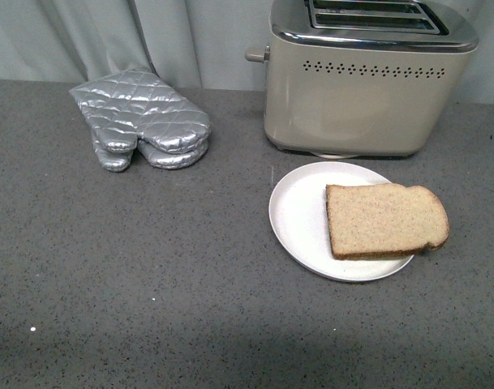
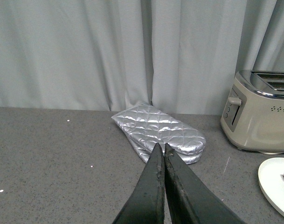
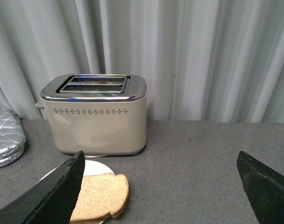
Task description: Put bread into toaster
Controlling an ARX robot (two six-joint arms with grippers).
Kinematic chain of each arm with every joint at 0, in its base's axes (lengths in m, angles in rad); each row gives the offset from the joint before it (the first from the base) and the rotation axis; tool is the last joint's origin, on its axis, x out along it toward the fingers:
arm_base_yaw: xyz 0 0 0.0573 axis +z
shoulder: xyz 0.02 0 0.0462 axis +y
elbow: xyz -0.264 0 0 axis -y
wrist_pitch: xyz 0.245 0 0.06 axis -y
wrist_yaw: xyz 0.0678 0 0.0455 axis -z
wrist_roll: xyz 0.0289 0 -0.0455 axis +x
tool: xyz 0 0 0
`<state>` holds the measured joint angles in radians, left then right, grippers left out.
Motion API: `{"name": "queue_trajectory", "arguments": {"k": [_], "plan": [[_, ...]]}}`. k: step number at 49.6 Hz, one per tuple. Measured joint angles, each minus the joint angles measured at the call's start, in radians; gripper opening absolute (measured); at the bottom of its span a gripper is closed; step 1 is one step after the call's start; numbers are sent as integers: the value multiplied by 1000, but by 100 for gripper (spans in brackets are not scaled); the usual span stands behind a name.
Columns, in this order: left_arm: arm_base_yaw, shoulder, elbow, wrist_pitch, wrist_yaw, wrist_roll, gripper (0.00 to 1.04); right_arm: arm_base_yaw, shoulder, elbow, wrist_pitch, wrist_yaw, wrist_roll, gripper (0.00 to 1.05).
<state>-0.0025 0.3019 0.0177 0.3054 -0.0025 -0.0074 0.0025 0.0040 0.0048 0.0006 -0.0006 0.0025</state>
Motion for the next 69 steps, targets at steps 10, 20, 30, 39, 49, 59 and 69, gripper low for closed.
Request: {"name": "queue_trajectory", "arguments": {"k": [10, 20, 30, 39, 49, 59, 69], "plan": [[0, -74, 0, -74, 0, 0, 4, 0, 0, 0, 0, 0, 0, 95], [0, -134, 0, -134, 0, 0, 4, 0, 0, 0, 0, 0, 0, 95], [0, -294, 0, -300, 2, 0, 4, 0, 0, 0, 0, 0, 0, 95], [0, -296, 0, -303, 2, 0, 8, 0, 0, 0, 0, 0, 0, 95], [0, -298, 0, -303, 2, 0, 46, -12, 268, 18, 171, -15, -174, 95], [0, -298, 0, -303, 2, 0, 82, -71, 920, 185, 481, -132, -173, 95], [0, -298, 0, -303, 2, 2, 98, -123, 1491, 421, 398, -292, -47, 95]]}}
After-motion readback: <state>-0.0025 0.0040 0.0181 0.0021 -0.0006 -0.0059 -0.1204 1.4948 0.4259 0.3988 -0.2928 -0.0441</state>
